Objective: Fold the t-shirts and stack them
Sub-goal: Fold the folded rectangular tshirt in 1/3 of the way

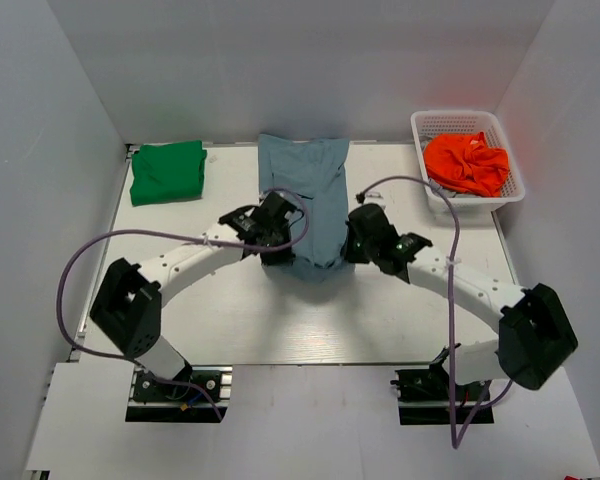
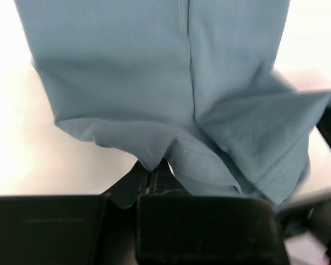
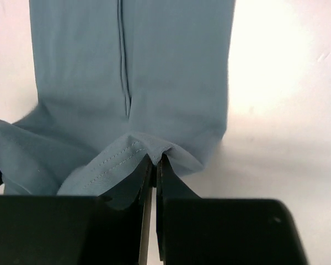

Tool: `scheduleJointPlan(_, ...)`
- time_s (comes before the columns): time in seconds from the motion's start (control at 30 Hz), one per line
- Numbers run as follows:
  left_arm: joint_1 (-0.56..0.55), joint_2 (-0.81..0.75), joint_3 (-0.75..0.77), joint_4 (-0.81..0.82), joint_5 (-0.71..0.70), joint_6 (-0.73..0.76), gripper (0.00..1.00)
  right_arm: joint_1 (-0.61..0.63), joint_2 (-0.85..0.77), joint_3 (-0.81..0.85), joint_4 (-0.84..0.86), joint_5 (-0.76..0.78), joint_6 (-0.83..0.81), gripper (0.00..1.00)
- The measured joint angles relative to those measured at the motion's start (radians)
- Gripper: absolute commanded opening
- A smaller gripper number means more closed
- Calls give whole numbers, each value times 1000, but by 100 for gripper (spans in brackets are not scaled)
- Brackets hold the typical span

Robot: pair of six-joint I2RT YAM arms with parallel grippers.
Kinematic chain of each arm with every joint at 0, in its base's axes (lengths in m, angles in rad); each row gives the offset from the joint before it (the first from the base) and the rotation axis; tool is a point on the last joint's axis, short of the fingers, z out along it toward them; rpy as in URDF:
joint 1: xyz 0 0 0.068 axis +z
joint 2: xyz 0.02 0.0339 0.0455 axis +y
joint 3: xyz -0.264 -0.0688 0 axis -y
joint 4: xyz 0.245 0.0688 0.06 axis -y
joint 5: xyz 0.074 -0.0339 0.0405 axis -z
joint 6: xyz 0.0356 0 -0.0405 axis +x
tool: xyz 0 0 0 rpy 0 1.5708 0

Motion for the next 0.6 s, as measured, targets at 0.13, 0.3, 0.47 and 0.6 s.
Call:
scheduleJointPlan(0.13,31,100,157,-48,-113,-17,0,-40,89,135,-8,60,-36,0)
scheduleJointPlan(0.3,104,198,252,-77,-195,-27,0,-96,208,269,0,92,-77,0)
scheduleJointPlan(0.47,168,291,365,-71,-227,-5,0,-146,319,356,27,77,-129,0)
scheduleJointPlan(0.6,194,367,460,-39,-226,26,0,-175,422,445,51,49,-159,0)
